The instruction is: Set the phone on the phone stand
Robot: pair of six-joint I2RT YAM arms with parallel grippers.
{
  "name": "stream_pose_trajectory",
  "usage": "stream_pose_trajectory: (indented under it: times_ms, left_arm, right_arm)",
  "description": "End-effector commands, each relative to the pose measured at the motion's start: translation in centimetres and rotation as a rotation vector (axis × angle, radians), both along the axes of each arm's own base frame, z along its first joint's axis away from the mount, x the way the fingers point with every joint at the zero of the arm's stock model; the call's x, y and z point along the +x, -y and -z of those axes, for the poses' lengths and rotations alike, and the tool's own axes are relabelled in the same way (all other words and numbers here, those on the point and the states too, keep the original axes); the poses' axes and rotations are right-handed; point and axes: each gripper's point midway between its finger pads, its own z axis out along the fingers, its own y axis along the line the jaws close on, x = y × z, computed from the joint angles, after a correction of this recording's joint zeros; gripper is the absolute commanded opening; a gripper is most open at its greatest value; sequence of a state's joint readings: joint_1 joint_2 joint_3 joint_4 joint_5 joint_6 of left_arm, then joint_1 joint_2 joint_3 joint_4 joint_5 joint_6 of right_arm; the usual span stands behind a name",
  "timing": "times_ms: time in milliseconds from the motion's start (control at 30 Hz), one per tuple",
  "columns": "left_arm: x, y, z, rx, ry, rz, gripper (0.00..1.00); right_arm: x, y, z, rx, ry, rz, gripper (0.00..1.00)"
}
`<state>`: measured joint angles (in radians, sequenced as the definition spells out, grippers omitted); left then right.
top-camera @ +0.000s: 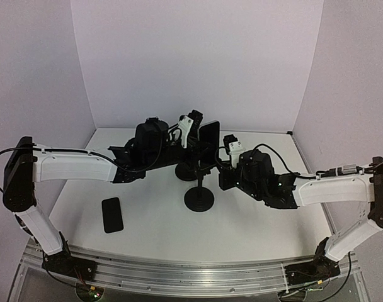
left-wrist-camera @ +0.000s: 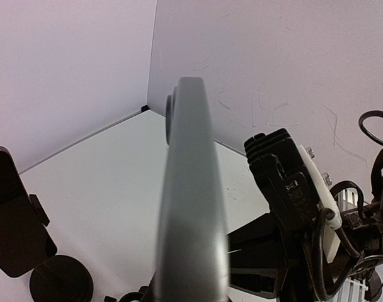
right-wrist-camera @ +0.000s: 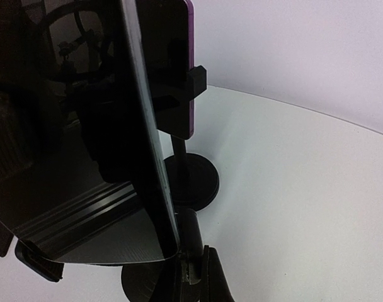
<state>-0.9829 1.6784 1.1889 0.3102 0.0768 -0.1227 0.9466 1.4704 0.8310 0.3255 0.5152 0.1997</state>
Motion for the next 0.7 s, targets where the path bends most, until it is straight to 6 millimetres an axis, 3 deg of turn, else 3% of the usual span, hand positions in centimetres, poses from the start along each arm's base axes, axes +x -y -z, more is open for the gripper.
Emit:
stream_pose_trajectory:
  times_ms: [0, 167, 300, 667]
  left_arm:
    - [-2.8, -4.5, 16.9, 0.461, -0.33, -0.023, 0.0]
    - [-2.9, -4.4, 17.4, 0.508, -0.271, -0.014, 0.0]
    - [-3.7, -4.9, 19.2, 0.578, -0.274, 0.015, 0.0]
    - [-6.4, -5.8, 21.2, 0.593, -0.363, 0.096, 0.0]
  right_arm:
    - [3.6, 4.6, -5.1, 0.087, 0.128, 0.247, 0.0]
    - [3.0, 3.4, -5.6, 0.101, 0.142, 0.196, 0.0]
    - [2.8, 2.3, -6.2, 0.099, 0.161, 0.167, 0.0]
    - [2.3, 1.8, -7.4, 0.157, 0.178, 0.126, 0.0]
